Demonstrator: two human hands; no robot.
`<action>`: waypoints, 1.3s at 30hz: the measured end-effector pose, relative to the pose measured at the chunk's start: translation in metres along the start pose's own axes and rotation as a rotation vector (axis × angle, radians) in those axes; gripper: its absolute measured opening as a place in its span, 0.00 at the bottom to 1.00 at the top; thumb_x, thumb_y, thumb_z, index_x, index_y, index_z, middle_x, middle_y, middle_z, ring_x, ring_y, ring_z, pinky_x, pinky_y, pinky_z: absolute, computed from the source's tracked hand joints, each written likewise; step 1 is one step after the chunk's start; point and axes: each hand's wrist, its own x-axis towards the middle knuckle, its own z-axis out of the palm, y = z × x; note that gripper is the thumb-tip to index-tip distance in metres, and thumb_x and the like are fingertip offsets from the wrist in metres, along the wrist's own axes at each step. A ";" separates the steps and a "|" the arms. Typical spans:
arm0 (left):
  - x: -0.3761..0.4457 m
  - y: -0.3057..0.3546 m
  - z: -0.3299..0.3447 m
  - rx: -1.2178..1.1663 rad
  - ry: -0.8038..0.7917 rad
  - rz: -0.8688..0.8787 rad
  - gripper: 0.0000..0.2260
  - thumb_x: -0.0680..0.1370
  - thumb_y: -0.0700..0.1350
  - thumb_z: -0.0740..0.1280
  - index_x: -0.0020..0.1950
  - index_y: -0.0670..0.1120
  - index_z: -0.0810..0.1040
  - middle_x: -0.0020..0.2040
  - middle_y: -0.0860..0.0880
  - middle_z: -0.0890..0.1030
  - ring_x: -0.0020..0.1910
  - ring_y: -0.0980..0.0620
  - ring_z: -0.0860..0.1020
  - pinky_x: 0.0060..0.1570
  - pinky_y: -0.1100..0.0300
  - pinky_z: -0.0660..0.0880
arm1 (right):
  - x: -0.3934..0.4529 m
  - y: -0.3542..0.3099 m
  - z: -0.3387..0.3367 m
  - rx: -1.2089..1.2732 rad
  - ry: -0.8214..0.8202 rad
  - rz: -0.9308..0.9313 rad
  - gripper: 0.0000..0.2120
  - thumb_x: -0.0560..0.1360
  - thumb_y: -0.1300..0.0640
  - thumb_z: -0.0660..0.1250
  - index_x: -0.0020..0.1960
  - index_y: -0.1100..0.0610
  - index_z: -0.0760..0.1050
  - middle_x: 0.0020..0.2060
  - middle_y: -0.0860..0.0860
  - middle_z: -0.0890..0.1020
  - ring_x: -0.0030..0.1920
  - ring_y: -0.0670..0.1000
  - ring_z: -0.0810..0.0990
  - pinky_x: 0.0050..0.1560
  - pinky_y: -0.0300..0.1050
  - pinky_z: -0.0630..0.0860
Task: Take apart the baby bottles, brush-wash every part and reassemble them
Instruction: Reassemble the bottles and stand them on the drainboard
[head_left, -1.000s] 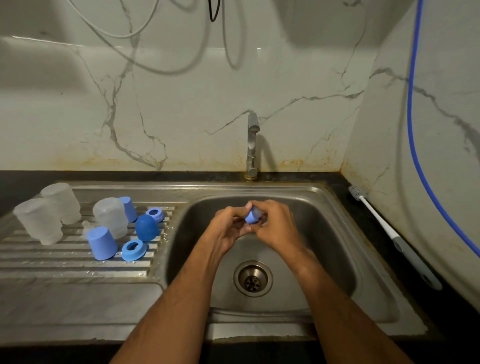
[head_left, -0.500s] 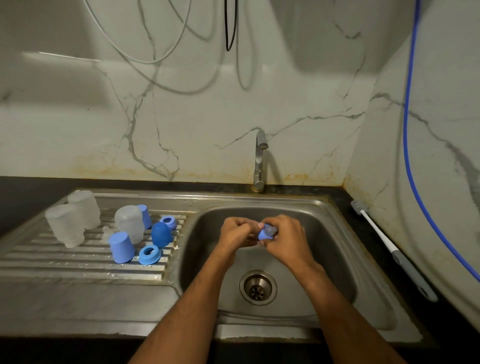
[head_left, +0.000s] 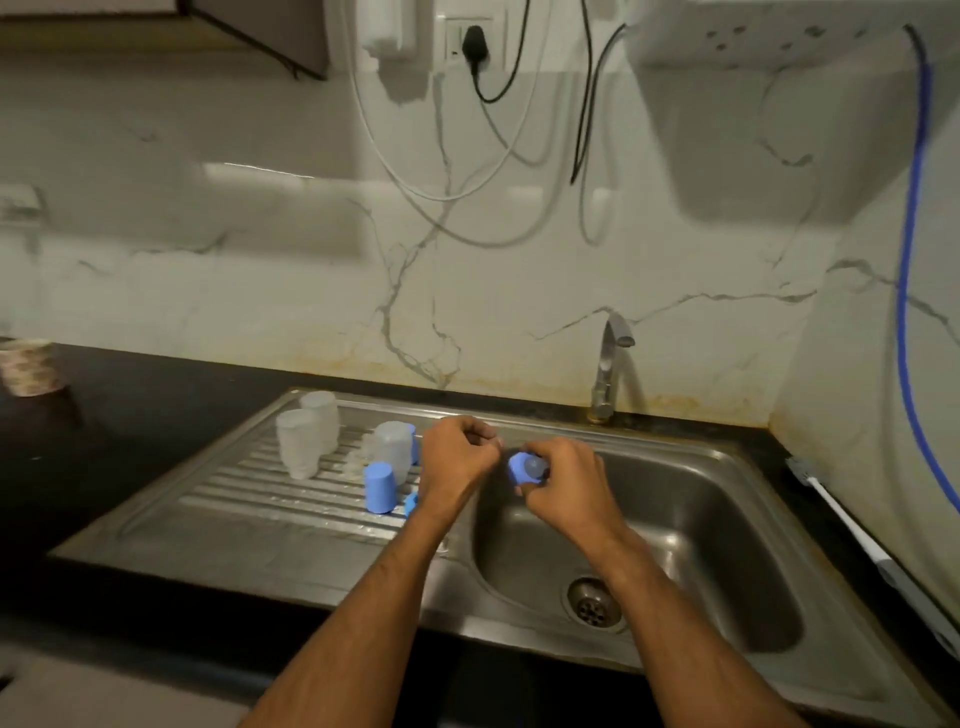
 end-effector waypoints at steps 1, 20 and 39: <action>-0.001 -0.004 -0.018 0.018 0.045 0.001 0.02 0.74 0.41 0.75 0.44 0.46 0.84 0.38 0.53 0.83 0.40 0.58 0.81 0.42 0.70 0.78 | 0.000 -0.017 0.005 0.007 -0.010 -0.028 0.11 0.68 0.58 0.78 0.49 0.51 0.84 0.39 0.46 0.84 0.41 0.44 0.81 0.44 0.40 0.81; 0.010 -0.107 -0.236 0.148 0.423 -0.185 0.15 0.70 0.43 0.78 0.54 0.42 0.81 0.48 0.46 0.82 0.46 0.50 0.80 0.47 0.57 0.80 | -0.004 -0.222 0.117 0.055 -0.161 -0.306 0.07 0.72 0.60 0.74 0.50 0.54 0.83 0.41 0.48 0.83 0.43 0.45 0.79 0.46 0.37 0.72; 0.065 -0.159 -0.220 0.157 0.363 -0.154 0.21 0.68 0.46 0.81 0.57 0.44 0.79 0.53 0.44 0.83 0.52 0.47 0.82 0.52 0.51 0.81 | 0.029 -0.218 0.152 0.070 -0.169 -0.280 0.12 0.72 0.61 0.74 0.55 0.51 0.82 0.46 0.47 0.84 0.47 0.46 0.81 0.50 0.40 0.79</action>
